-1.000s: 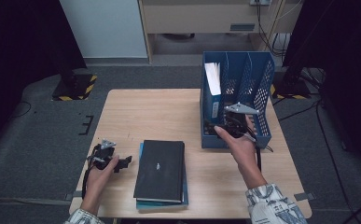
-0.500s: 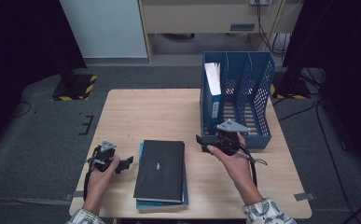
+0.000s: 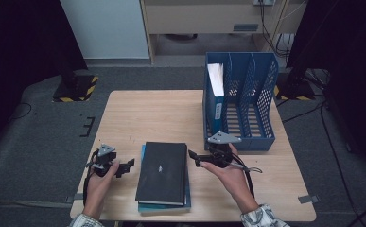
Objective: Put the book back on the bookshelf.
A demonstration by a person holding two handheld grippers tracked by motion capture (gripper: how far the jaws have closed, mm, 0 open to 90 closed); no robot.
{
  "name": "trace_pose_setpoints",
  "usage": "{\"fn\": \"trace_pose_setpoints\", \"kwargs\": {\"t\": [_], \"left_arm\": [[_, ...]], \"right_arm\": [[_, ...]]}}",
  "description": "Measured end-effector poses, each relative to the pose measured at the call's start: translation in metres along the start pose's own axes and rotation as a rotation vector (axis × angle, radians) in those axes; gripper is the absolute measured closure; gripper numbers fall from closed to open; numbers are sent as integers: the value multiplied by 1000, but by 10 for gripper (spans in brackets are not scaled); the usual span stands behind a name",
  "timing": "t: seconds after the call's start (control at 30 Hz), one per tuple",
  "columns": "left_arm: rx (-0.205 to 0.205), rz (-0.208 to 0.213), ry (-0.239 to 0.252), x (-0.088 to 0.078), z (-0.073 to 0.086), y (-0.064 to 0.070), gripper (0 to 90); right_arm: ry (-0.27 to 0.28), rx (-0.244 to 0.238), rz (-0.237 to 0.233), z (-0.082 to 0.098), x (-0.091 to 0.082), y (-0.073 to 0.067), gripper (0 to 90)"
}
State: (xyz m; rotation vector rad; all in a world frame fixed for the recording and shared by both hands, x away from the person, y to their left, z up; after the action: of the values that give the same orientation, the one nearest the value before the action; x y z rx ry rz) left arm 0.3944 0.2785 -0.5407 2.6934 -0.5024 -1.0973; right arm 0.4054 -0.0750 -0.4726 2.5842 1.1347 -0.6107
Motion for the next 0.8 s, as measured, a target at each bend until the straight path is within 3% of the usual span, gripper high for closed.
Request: {"fn": "trace_pose_setpoints", "kwargs": {"t": [0.13,0.3,0.4,0.57,0.63,0.8], "left_arm": [[17,37,7,-5,0,12,115],[30,64,49,-16,-4,26,121],[21,71,57,-19,-5,29,134],[28,118,71,-27,-7,39,194],[33,157,67,-31,-6,46,228],[70,197,37,-33,4,63,325]], "right_arm": [[-1,9,-14,1,1,-3,154],[-13,16,-43,8,5,-12,151],[-32,18,-60,13,9,-17,143],[-52,14,-95,16,15,-26,136],[-51,11,-109,17,16,-30,136],[-58,3,-140,17,16,-38,134]]}}
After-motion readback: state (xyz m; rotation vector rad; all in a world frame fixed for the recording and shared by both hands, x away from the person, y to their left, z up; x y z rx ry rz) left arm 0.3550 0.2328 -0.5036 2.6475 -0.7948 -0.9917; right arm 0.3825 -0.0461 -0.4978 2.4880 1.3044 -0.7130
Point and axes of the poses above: each handheld gripper's, and its own axes: x roughly forward along the jaws, z roughly out of its underside, y roughly to its right, the point moved 4 cm from there along x, roughly forward along the jaws, and after that the axes turned 13 degrees about -x, right-handed, at the moved point
